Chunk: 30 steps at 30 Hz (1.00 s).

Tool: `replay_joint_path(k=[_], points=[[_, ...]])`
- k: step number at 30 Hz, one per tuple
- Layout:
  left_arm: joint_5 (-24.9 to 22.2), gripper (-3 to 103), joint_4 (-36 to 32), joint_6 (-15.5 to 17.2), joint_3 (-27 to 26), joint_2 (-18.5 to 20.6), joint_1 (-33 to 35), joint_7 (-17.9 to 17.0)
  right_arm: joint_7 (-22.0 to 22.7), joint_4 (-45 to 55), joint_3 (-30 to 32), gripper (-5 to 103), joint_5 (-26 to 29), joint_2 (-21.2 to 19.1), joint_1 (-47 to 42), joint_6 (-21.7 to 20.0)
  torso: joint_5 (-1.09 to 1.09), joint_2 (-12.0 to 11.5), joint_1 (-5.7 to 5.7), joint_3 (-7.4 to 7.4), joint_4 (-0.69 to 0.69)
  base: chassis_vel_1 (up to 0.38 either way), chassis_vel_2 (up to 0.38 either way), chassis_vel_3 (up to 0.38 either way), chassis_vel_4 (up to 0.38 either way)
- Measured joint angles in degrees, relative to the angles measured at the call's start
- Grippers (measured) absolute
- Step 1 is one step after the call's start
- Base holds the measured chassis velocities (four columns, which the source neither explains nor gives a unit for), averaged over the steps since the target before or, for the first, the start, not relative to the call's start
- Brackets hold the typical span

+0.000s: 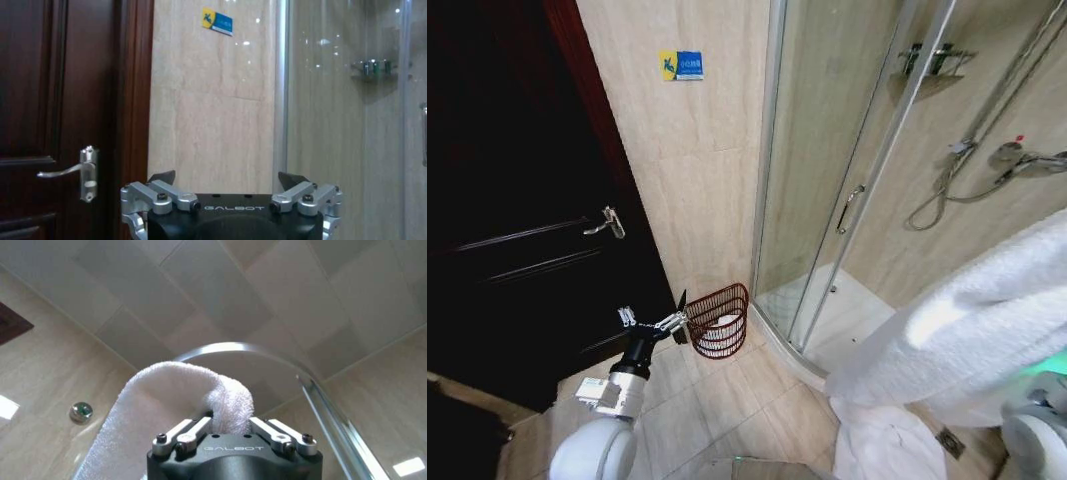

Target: Discard the used towel into the hamper.

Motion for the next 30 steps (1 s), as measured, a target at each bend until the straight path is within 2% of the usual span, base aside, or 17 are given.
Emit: replay_joint_path(k=[20, 30], points=[[0.00, 100, 0.00, 0.01, 0.00, 0.00, 0.00, 0.00, 0.19, -0.08, -1.15, 11, 0.11, -1.34, 1.41, 0.23, 0.00, 0.00, 0.00, 0.00, 0.00, 0.014, 0.012, -0.009, -0.007], [0.00, 100, 0.00, 0.00, 0.00, 0.00, 0.00, 0.00, 0.00, -0.09, -1.12, 11, 0.03, -1.27, 1.61, 0.20, 0.01, 0.00, 0.00, 0.00, 0.00, 0.059, 0.052, 0.062, 0.058]])
